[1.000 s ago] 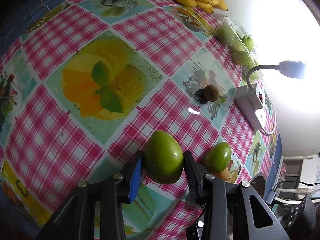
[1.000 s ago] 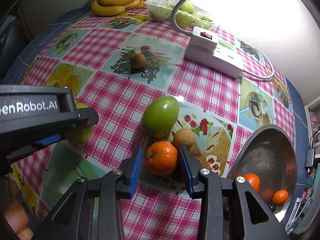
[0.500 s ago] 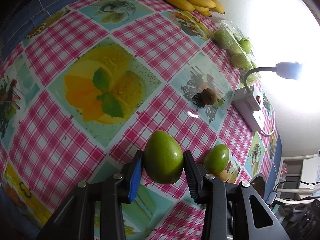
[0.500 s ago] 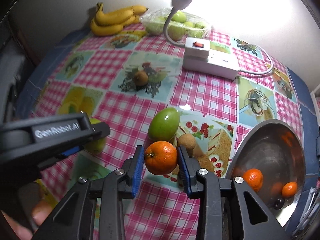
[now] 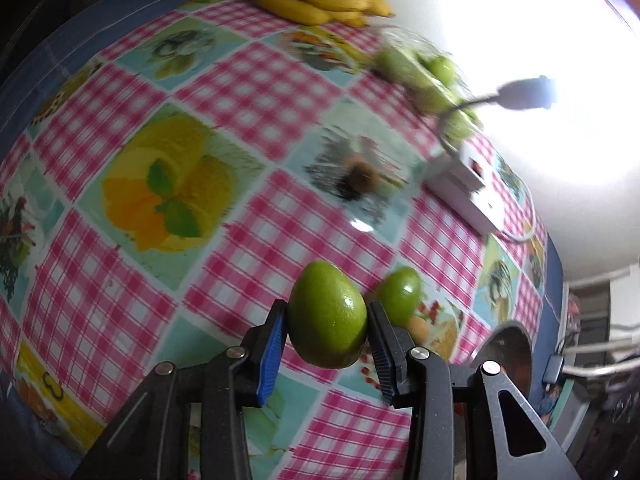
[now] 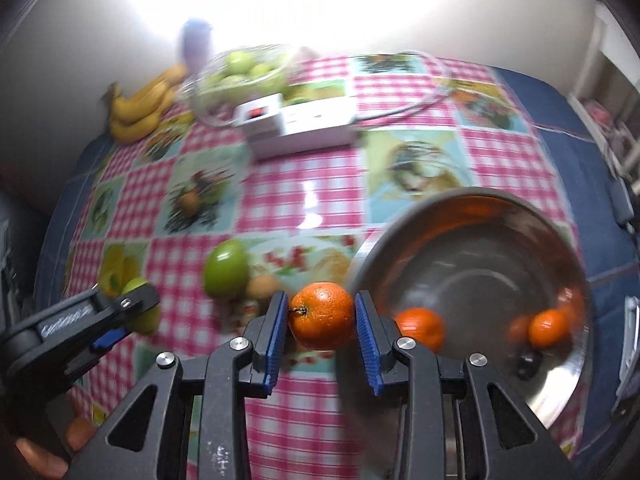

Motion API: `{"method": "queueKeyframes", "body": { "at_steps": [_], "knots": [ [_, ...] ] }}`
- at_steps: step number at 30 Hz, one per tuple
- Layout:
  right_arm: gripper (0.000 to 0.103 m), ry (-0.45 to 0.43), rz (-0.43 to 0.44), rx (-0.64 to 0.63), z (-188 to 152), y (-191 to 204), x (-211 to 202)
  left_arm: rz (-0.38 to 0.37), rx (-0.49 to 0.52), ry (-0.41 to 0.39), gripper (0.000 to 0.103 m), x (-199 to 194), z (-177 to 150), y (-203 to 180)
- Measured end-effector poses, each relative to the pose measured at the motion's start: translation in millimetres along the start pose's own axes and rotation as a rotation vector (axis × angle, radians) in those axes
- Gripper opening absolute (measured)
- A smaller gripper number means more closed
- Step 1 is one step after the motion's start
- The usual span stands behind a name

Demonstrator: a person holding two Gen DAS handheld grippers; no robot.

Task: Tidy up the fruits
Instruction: 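Carry the green fruit and tangerine over the steel bowl with both tools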

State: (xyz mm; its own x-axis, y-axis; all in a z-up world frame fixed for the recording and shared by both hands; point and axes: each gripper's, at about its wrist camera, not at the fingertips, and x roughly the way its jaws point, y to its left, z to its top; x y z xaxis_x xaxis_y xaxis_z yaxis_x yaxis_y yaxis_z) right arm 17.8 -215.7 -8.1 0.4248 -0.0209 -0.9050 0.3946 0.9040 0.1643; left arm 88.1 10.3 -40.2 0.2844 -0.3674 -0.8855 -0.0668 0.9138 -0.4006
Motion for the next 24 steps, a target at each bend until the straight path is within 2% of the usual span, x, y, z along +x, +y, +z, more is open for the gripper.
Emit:
{"method": "queueKeyframes", "body": {
  "at_steps": [15,24],
  "knots": [
    [0.036,-0.018,-0.077,0.29,-8,-119,-18,-0.06,0.357,0.085,0.042,11,-64,-104],
    [0.036,-0.026,-0.076,0.357,-16,-151,-27,-0.09,0.551,0.182,0.042,28,-113,-154]
  ]
}}
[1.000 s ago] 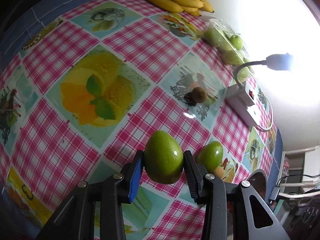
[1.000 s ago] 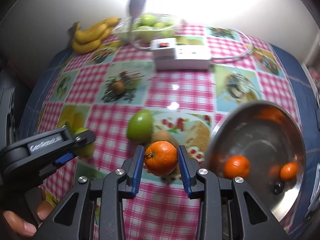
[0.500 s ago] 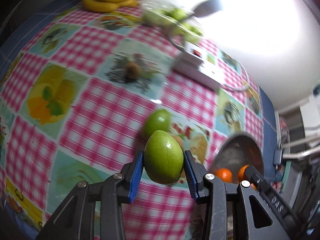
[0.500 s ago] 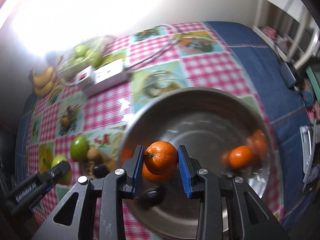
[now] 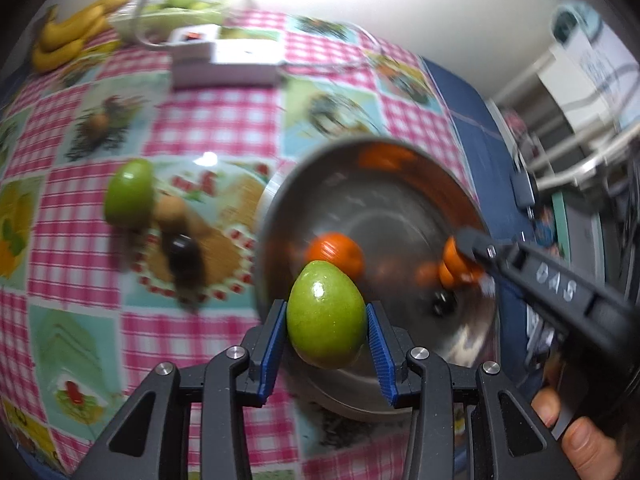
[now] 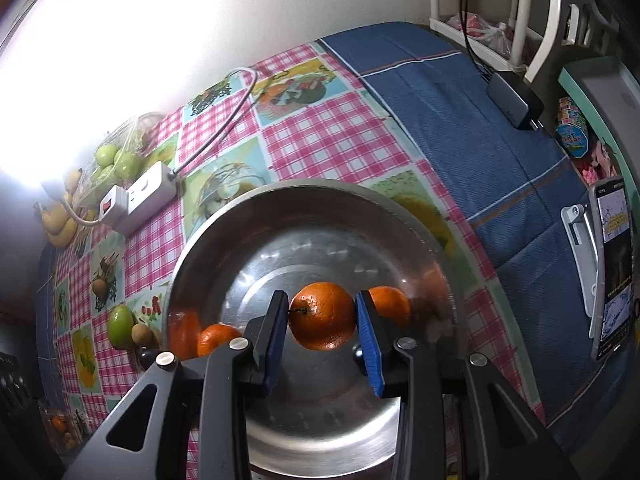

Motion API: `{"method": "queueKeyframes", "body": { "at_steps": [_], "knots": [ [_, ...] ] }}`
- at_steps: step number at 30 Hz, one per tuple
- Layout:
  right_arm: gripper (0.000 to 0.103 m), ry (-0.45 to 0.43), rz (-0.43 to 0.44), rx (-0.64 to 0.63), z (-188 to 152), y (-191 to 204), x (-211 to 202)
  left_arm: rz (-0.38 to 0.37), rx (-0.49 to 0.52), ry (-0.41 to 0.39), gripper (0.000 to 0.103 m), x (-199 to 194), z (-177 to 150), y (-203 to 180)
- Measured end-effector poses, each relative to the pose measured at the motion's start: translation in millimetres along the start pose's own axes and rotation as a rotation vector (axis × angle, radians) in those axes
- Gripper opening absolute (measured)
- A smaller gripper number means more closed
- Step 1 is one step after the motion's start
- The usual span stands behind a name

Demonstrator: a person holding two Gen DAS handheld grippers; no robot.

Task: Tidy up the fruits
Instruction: 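Carry the green fruit and tangerine over the steel bowl with both tools, then open both tools to drop the green fruit and tangerine into the bowl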

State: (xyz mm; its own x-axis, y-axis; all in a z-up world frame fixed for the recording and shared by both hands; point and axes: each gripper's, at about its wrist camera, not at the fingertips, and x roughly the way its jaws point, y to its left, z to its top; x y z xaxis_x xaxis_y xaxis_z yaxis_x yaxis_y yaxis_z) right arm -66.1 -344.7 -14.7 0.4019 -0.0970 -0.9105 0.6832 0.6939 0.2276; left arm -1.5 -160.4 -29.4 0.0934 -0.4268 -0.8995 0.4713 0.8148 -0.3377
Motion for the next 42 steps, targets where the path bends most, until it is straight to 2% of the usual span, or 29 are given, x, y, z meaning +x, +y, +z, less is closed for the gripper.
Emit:
{"method": "queueKeyframes", "body": {
  "at_steps": [7,16,24,31,37,42],
  "knots": [
    [0.036,0.02,0.015,-0.019,-2,1,4,-0.003,0.072,0.05,0.042,18,-9,-23],
    [0.037,0.069,0.021,-0.029,-6,3,17,0.009,0.075,0.077,0.042,31,-14,-27],
    [0.038,0.082,0.018,-0.027,-7,2,20,-0.002,0.091,0.064,0.043,32,-13,-35],
    [0.039,0.077,0.013,-0.022,-7,3,19,-0.012,0.092,0.062,0.043,28,-13,-35],
    [0.047,0.063,0.037,-0.001,-5,1,15,-0.021,0.093,0.064,0.048,26,-13,-32],
    [0.047,0.034,0.04,0.014,-3,0,7,-0.04,0.1,0.056,0.048,19,-11,-33]
  ]
}}
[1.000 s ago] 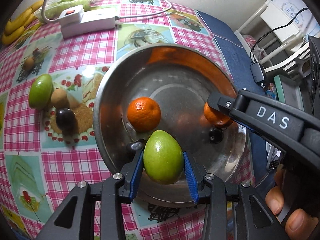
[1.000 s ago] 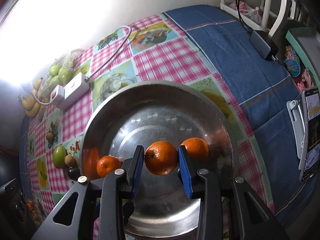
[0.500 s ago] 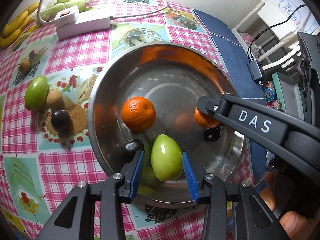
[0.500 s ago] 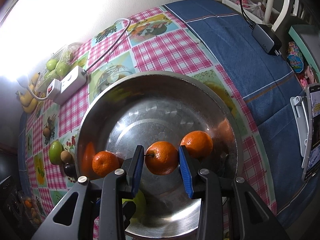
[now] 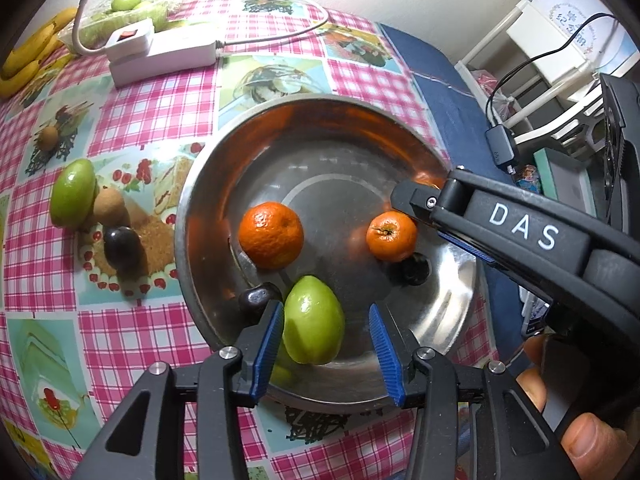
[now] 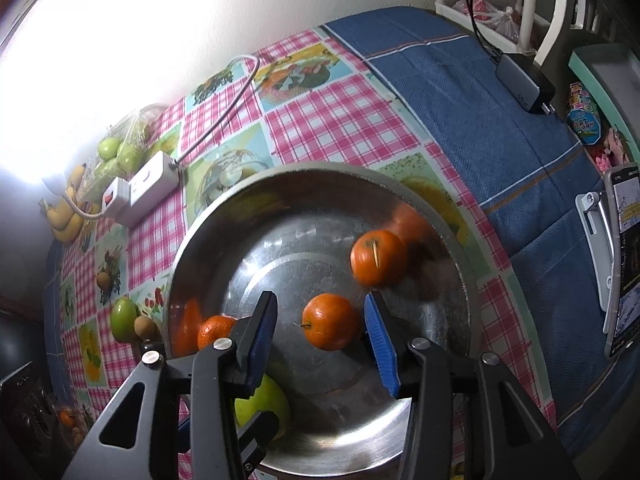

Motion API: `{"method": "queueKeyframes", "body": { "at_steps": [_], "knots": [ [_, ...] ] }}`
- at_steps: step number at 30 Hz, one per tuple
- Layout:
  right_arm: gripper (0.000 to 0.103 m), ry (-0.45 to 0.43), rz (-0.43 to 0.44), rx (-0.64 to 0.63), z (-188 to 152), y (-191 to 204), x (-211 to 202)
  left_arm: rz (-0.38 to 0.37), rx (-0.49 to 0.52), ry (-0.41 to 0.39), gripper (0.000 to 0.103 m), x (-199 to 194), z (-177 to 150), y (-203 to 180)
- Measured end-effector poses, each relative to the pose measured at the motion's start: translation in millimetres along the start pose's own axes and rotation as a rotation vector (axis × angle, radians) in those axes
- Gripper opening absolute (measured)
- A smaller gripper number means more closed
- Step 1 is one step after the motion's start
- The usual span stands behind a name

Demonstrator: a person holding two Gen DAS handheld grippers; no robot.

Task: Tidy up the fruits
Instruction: 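Open both tools to drop the green fruit and tangerine into the bowl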

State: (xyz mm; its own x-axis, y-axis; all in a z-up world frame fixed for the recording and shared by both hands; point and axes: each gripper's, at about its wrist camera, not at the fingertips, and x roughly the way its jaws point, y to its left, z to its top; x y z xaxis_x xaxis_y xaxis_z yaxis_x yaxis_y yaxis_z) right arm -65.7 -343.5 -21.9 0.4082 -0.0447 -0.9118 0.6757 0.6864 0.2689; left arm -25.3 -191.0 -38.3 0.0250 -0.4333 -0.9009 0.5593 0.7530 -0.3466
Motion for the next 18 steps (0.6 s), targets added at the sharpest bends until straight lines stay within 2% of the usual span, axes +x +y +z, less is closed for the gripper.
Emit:
{"method": "queueKeyframes", "body": {
  "at_steps": [6,18],
  "knots": [
    [0.047,-0.021,0.004,-0.001,2,1,-7,0.013,-0.006,-0.038,0.048,-14,3,5],
    [0.047,-0.008,-0.003,-0.03,0,7,-4,0.188,-0.147,-0.143,0.048,-42,15,60]
  ]
}}
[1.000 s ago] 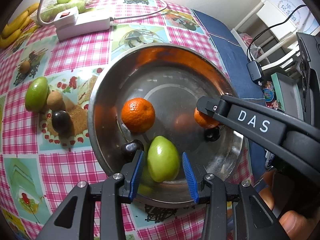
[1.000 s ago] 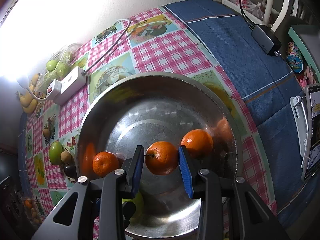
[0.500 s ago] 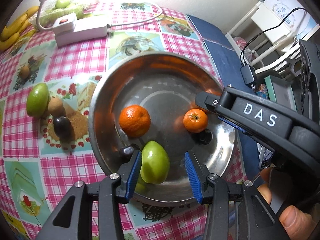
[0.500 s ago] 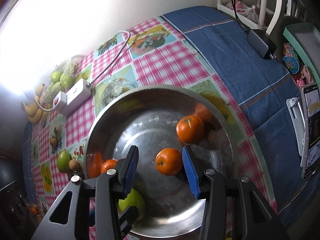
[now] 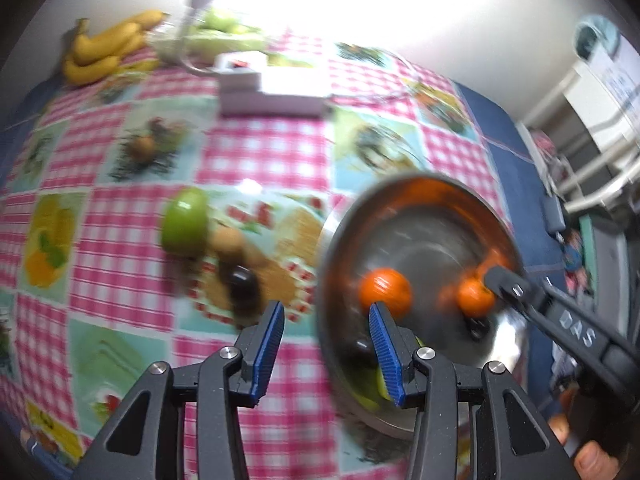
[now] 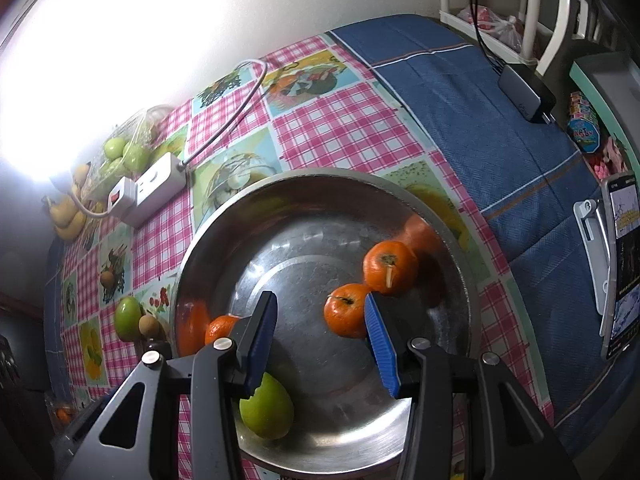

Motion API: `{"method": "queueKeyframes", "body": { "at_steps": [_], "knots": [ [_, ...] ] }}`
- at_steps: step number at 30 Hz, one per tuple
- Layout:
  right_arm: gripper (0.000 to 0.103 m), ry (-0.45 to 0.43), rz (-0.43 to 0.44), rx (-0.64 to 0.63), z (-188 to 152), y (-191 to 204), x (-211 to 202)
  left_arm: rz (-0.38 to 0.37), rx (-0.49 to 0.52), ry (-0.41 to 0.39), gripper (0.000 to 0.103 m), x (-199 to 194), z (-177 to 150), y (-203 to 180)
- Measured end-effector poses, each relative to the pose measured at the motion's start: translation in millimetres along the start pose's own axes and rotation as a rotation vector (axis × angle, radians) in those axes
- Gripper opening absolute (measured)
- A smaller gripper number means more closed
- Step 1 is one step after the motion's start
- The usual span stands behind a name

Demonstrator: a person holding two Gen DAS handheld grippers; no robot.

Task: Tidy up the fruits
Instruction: 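Open both tools to drop the green fruit and tangerine into the bowl, then lift both open tools out of the bowl back toward the fruit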

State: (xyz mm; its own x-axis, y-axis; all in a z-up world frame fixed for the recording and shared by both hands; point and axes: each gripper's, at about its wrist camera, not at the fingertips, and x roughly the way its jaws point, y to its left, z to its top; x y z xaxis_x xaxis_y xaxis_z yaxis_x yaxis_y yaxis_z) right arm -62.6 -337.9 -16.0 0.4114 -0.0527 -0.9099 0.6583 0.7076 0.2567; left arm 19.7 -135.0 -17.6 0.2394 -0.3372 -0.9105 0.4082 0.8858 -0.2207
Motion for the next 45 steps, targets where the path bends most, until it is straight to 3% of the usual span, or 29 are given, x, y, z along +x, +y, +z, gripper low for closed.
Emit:
{"method": "queueKeyframes", "body": {
  "at_steps": [9,10,12,13,18,19,28,42,43,45],
  "knots": [
    [0.047,-0.003,-0.001,-0.046,-2,12,-1,0.08,-0.082,-0.07,0.049,-15,11,31],
    [0.047,-0.003,-0.004,-0.048,-2,12,-1,0.086,-0.086,-0.066,0.052,-14,11,33],
    [0.055,0.001,0.001,-0.043,-2,12,1,0.094,-0.088,-0.056,0.07,-13,10,34],
    [0.062,0.004,0.007,-0.039,-2,12,2,0.1,-0.086,-0.05,0.071,-12,10,34],
    [0.072,0.008,0.0,-0.051,-3,14,5,0.142,-0.085,-0.037,0.083,-5,10,33],
    [0.079,0.007,-0.001,-0.053,-3,15,6,0.147,-0.088,-0.037,0.084,-5,11,34],
    [0.089,0.006,-0.011,-0.077,-5,19,9,0.183,-0.126,-0.049,0.102,-4,12,46],
    [0.092,-0.004,-0.041,-0.122,-7,25,12,0.221,-0.18,-0.075,0.103,-7,14,67],
    [0.1,-0.005,-0.043,-0.123,-7,26,12,0.221,-0.186,-0.076,0.103,-8,14,70],
    [0.103,-0.013,-0.043,-0.125,-7,27,12,0.22,-0.197,-0.078,0.103,-8,15,74]
  ]
}}
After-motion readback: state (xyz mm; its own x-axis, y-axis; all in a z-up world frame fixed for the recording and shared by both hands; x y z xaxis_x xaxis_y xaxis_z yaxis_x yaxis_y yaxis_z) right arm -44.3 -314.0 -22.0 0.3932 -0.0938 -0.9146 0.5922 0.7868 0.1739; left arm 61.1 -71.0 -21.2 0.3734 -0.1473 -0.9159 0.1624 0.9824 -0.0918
